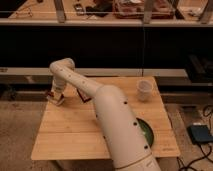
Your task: Place the pepper on the white sponge
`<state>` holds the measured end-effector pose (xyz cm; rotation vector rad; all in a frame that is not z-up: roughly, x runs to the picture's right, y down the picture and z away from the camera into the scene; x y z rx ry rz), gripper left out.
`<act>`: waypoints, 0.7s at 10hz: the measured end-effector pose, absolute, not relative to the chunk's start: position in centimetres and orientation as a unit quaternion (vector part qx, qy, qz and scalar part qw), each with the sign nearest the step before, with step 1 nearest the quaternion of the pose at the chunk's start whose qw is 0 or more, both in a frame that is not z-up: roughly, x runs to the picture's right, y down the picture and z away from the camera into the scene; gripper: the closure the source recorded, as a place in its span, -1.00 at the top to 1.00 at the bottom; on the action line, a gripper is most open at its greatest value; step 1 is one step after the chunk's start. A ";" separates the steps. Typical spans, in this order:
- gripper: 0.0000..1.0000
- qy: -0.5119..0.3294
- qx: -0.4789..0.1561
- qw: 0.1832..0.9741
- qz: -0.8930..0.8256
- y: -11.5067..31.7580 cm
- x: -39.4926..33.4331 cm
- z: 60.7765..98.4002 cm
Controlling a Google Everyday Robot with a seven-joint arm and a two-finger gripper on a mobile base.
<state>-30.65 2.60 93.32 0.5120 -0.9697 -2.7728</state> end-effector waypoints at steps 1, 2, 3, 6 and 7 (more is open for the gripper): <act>0.23 -0.324 0.171 0.081 -0.927 2.5 -30.6 93.3; 0.23 -0.324 0.172 0.082 -0.927 2.4 -30.6 93.3; 0.23 -0.323 0.173 0.082 -0.927 2.3 -30.6 93.3; 0.23 -0.321 0.184 0.101 -0.923 1.2 -30.1 93.0; 0.23 -0.322 0.190 0.113 -0.921 0.6 -29.5 93.0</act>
